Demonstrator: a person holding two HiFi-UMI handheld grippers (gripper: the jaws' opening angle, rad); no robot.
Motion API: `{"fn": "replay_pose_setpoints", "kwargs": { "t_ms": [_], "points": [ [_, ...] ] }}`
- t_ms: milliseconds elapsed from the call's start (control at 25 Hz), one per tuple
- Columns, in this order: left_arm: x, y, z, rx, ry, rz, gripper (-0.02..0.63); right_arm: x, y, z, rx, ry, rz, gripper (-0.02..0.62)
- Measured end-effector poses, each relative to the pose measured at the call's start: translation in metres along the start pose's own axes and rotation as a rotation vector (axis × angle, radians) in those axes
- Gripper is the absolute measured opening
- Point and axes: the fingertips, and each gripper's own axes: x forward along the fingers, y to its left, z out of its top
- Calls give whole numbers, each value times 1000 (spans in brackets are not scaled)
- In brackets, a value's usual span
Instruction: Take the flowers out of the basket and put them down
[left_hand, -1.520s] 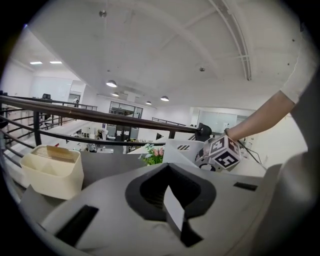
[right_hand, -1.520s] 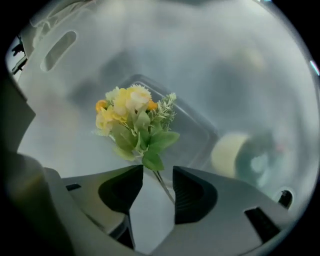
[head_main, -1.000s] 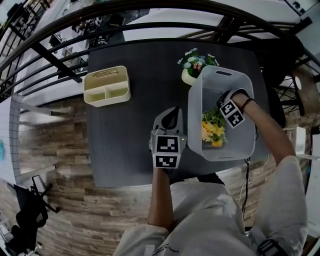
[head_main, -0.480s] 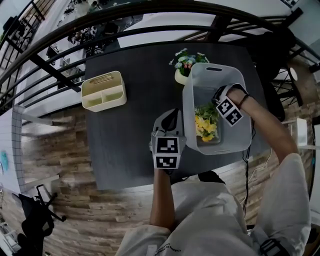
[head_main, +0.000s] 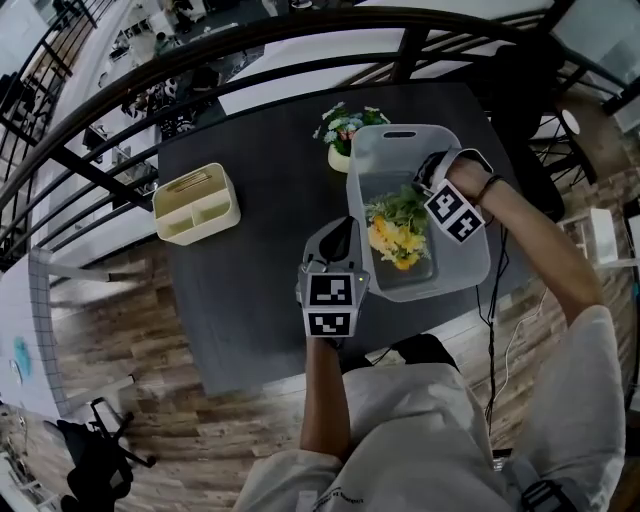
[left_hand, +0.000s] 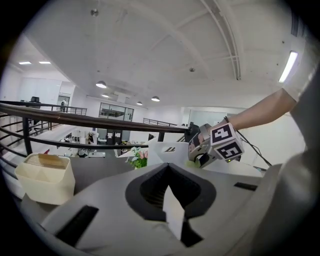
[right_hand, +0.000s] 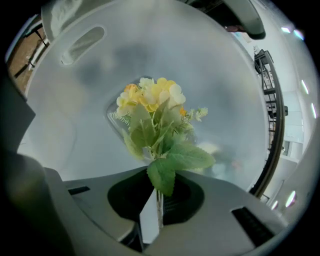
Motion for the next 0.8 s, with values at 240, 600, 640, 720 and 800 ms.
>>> {"fn": "replay_pose_setpoints", "kwargs": {
  "t_ms": [240,600,640,720,800],
  "points": [
    [8,-22,14,22,-9,-24,21,-41,-5,-24,276,-1,-77,60],
    [1,-63,42,67,-52,-53,21,-103,6,-47,820,-151,-136,60],
    [-2,-68,44,75,-55,-55,21,-110,10,-49,899,-190,-142,60],
    [-8,-79,47,85,-61,-60,21,-123,19,-53,1037,-258,-154,60],
    [-16,-91,53,88,-73,-73,21,-135,28,-56,1162,-315,-173,60]
  ]
}}
